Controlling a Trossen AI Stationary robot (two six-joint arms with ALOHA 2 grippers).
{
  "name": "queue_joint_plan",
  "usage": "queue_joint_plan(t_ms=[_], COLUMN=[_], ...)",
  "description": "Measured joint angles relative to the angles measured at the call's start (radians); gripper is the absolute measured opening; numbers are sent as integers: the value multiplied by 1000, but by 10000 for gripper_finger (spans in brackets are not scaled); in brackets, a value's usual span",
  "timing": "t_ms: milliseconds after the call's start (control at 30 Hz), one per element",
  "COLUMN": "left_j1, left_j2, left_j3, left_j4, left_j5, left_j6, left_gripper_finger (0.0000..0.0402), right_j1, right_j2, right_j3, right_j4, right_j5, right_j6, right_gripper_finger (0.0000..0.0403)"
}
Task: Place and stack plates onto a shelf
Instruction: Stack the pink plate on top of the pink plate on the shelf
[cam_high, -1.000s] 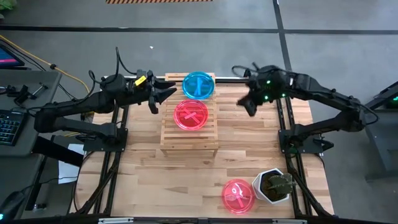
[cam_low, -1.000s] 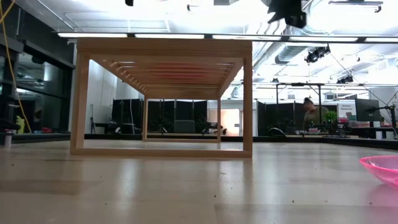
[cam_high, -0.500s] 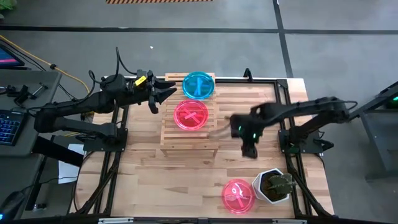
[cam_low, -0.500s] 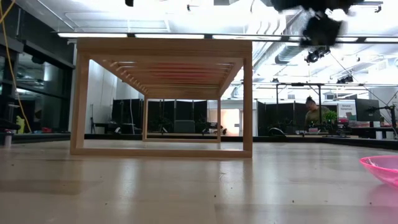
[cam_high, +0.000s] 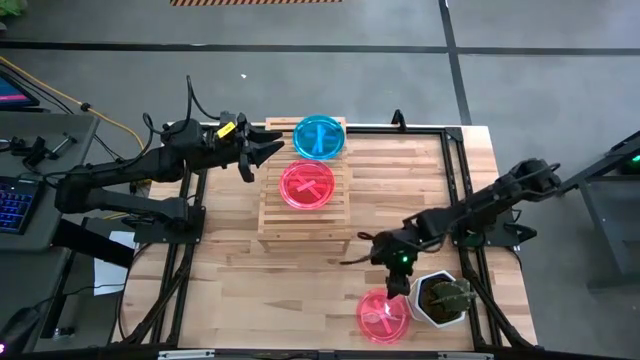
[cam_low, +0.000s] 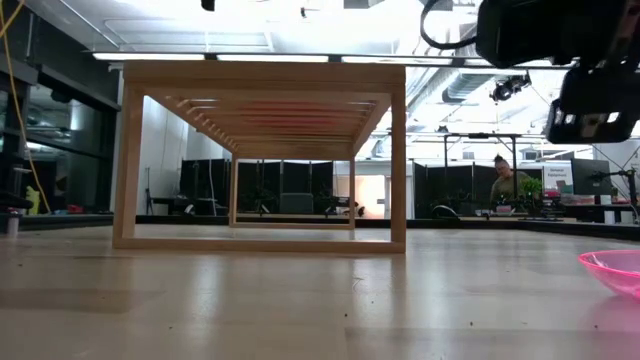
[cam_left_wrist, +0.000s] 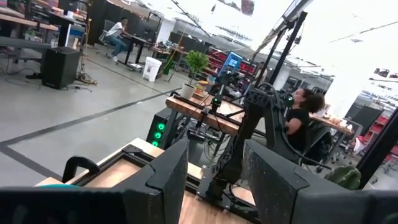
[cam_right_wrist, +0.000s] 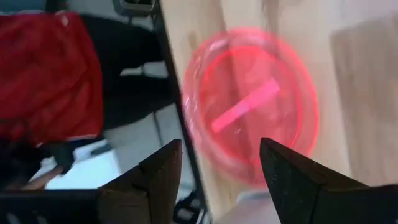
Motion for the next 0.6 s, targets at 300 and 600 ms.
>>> queue_joint_plan(t_ms=[300, 600], left_j1=[0, 0], left_j2=[0, 0], left_j3=[0, 0], left_j4=[1, 2], left_j5=[-2, -4], left_j6=[-8, -9], left_gripper_finger=[145, 145], right_j1=[59, 97], right_j2=[103, 217], right_j3=[0, 0], right_j4=[32, 42], right_j5=[145, 214], right_j6=[-42, -86], right_gripper_finger=[199, 199])
